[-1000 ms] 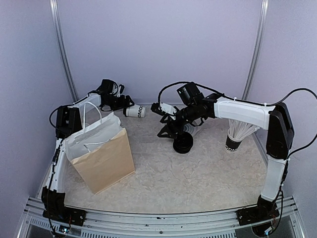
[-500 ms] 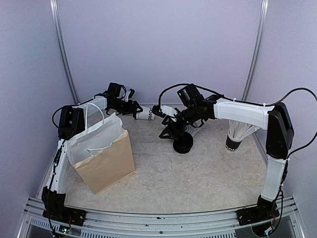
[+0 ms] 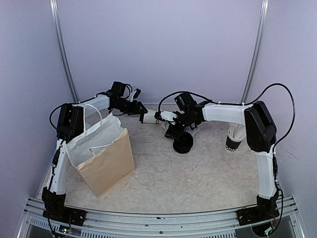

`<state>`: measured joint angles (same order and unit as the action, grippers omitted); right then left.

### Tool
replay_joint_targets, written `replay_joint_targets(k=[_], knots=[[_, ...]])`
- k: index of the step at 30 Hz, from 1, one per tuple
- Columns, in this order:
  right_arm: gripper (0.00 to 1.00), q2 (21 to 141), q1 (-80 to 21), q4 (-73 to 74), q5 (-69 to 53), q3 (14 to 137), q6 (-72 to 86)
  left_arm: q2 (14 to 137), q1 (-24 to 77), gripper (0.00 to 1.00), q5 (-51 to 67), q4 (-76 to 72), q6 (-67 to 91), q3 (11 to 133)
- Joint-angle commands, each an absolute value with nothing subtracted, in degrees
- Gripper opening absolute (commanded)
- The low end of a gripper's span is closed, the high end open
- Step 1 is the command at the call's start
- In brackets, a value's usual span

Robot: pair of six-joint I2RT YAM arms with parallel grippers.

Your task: Pack the takeout coffee

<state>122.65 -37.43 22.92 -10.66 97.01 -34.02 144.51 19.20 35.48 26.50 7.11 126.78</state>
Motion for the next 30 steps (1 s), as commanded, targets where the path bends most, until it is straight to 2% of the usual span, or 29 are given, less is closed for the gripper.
replay_joint_targets(k=[1, 6, 10, 13, 18, 21, 25, 30], knots=[[0.81, 124.6, -36.5, 22.8, -10.1, 101.4, -33.3, 143.1, 19.9, 0.53, 36.7, 26.8, 6.7, 126.8], [0.81, 124.5, -36.5, 22.7, -10.4, 101.0, -32.5, 143.7, 20.1, 0.43, 36.8, 26.5, 7.7, 127.1], [0.80, 124.2, -36.5, 22.6, -10.3, 100.2, -32.4, 144.3, 20.1, 0.40, 36.8, 26.6, 8.4, 127.8], [0.80, 124.2, -36.4, 22.6, -10.7, 99.9, -32.2, 145.0, 20.2, 0.40, 36.9, 26.5, 9.1, 128.4], [0.80, 124.1, -36.4, 22.7, -11.4, 99.7, -31.8, 146.0, 21.1, 0.53, 35.4, 25.9, 10.5, 128.8], [0.80, 124.4, -36.5, 22.8, -11.8, 99.8, -31.6, 146.9, 21.5, 0.54, 33.7, 25.4, 11.5, 129.6], [0.79, 124.7, -36.5, 23.1, -12.2, 100.1, -31.3, 148.2, 21.9, 0.53, 31.0, 24.9, 13.8, 130.4], [0.78, 124.9, -36.5, 23.1, -12.4, 100.0, -31.3, 148.8, 22.0, 0.41, 30.3, 24.7, 14.4, 130.5]])
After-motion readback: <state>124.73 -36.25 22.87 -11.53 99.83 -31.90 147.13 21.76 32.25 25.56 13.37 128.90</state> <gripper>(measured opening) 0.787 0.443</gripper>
